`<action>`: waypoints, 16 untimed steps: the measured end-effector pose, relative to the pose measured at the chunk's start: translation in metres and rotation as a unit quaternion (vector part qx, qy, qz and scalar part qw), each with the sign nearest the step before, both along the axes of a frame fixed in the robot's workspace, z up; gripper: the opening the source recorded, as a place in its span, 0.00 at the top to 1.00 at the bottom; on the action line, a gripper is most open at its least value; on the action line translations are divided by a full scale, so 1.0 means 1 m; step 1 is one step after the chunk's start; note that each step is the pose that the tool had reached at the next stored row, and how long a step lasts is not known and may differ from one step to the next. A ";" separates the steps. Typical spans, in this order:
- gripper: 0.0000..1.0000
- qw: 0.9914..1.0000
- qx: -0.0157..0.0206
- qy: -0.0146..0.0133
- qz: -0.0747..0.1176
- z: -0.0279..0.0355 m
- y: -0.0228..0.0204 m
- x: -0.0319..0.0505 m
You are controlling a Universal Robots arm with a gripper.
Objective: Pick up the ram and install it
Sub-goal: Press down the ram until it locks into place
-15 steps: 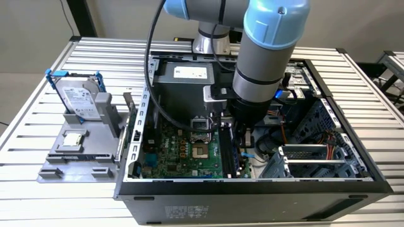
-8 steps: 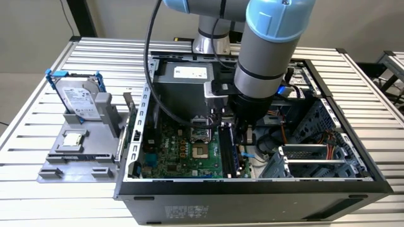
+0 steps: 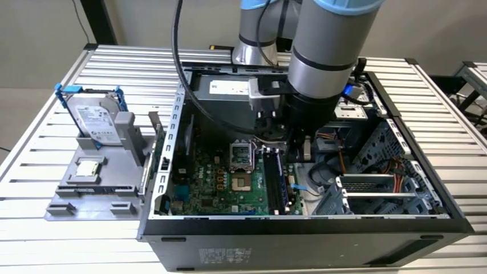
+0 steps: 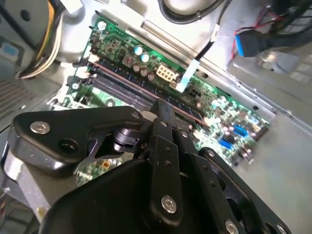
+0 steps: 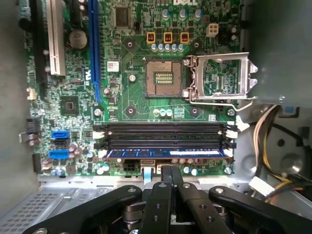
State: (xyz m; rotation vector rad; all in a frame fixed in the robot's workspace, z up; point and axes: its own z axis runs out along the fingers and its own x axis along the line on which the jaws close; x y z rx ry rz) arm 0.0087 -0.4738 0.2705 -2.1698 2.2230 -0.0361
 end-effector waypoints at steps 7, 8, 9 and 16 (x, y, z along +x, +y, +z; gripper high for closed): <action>1.00 1.000 0.000 0.000 0.000 0.0294 0.0000 0.0000; 1.00 1.000 0.000 0.000 0.000 0.0299 0.0000 0.0000; 1.00 1.000 0.000 0.000 0.000 0.0299 0.0000 0.0000; 1.00 1.000 0.000 0.001 0.000 0.0313 0.0000 0.0000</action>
